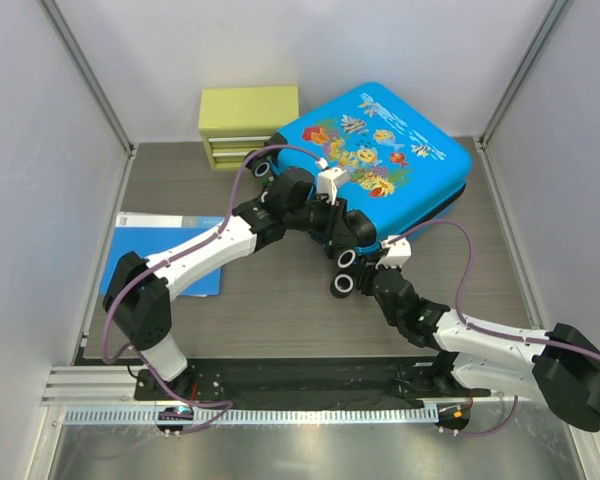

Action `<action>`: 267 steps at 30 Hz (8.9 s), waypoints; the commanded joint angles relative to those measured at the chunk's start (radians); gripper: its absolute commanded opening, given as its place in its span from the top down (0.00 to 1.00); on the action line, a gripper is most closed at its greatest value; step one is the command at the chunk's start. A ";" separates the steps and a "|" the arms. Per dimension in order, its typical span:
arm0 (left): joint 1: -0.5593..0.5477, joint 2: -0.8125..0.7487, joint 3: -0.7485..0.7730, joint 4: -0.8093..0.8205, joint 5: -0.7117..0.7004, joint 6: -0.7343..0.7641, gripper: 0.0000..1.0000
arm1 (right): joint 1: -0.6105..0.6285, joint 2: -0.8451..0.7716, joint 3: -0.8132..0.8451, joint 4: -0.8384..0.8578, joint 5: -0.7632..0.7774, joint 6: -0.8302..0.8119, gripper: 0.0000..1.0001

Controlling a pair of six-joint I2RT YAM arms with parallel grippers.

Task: Pack the luggage
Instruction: Zip the luggage at the center of the board.

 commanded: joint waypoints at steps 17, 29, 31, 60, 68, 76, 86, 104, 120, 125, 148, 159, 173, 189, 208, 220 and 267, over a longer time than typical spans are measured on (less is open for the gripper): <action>-0.006 -0.078 0.007 0.055 0.091 -0.021 1.00 | 0.000 -0.108 -0.081 0.257 -0.061 0.005 0.91; -0.006 -0.071 0.006 0.055 0.084 -0.018 1.00 | 0.000 -0.287 -0.130 0.170 0.011 -0.009 0.99; -0.006 -0.069 0.007 0.054 0.086 -0.016 1.00 | 0.000 -0.284 -0.129 0.162 -0.010 -0.031 0.99; -0.004 -0.065 0.012 0.049 0.101 0.001 1.00 | -0.192 -0.057 -0.093 0.303 -0.532 -0.176 0.47; -0.006 -0.062 0.012 0.051 0.103 0.001 1.00 | -0.192 -0.077 -0.135 0.413 -0.532 -0.174 0.45; -0.006 -0.057 0.012 0.051 0.103 -0.002 1.00 | -0.192 -0.106 -0.173 0.447 -0.448 -0.157 0.46; -0.006 -0.049 0.009 0.052 0.104 -0.004 1.00 | -0.192 0.016 -0.188 0.620 -0.451 -0.125 0.53; -0.004 -0.058 0.009 0.051 0.097 0.002 1.00 | -0.190 -0.014 -0.210 0.584 -0.277 -0.049 0.99; -0.004 -0.065 0.009 0.043 0.083 0.013 1.00 | -0.198 -0.330 -0.230 0.252 -0.095 -0.041 0.99; -0.004 -0.065 0.011 0.043 0.084 0.010 1.00 | -0.236 -0.286 -0.201 0.235 -0.093 -0.055 0.99; -0.004 -0.078 0.007 0.040 0.068 0.019 1.00 | -0.500 -0.442 -0.168 0.039 -0.213 0.010 0.99; -0.003 -0.080 0.007 0.042 0.072 0.019 1.00 | -0.549 -0.384 -0.156 0.067 -0.213 -0.019 0.99; -0.004 -0.083 0.007 0.043 0.074 0.016 1.00 | -0.715 -0.242 -0.106 0.131 -0.310 -0.047 0.99; -0.004 -0.075 0.004 0.048 0.078 0.008 1.00 | -1.069 0.108 0.075 0.265 -0.547 -0.055 0.99; -0.003 -0.066 0.009 0.032 0.051 0.030 1.00 | -1.224 0.498 0.379 0.352 -0.645 -0.081 0.99; -0.004 -0.062 0.018 0.005 0.020 0.057 1.00 | -1.258 0.740 0.580 0.378 -0.725 -0.137 0.99; -0.024 -0.440 -0.263 -0.198 -0.727 -0.100 0.00 | -0.994 1.113 1.519 -0.413 -0.696 -0.226 0.42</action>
